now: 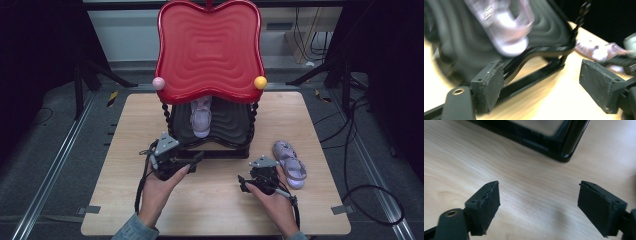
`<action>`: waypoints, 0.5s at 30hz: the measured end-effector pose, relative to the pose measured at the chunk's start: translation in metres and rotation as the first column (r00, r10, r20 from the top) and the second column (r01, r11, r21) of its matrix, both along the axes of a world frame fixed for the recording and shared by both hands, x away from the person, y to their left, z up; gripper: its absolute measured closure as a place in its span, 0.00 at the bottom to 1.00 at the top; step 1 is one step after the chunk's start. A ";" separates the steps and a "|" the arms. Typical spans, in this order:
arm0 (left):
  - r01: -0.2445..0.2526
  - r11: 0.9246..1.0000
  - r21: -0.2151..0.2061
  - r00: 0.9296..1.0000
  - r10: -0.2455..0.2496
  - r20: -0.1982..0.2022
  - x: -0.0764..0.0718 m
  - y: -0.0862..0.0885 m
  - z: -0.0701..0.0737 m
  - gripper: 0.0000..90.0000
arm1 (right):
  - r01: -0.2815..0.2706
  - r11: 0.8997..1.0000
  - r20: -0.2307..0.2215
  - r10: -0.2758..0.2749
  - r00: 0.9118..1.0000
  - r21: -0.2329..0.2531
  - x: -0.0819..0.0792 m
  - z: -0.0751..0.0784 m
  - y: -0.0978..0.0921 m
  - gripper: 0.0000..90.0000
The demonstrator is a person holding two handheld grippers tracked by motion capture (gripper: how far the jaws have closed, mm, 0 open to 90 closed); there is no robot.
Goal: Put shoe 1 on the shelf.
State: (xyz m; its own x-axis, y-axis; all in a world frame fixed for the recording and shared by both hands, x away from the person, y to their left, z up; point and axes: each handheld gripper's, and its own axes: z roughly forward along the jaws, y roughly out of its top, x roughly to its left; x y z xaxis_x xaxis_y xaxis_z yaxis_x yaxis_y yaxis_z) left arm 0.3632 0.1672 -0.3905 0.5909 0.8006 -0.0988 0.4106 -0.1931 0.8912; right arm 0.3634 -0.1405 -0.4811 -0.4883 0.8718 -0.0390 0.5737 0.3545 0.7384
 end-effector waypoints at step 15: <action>-0.226 0.972 0.062 0.973 0.229 -0.041 0.006 0.112 -0.060 0.12 | 0.115 0.988 -0.028 -0.118 0.993 -0.099 0.006 0.088 -0.103 0.55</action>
State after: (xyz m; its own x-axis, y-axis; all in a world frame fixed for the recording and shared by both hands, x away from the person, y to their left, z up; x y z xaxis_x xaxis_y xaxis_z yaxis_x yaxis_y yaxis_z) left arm 0.3694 0.2796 -0.4501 0.3884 0.9186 -0.0732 0.4911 -0.1391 0.8599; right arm 0.3697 -0.2439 -0.3926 -0.3862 0.9157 -0.1116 0.6391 0.3528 0.6834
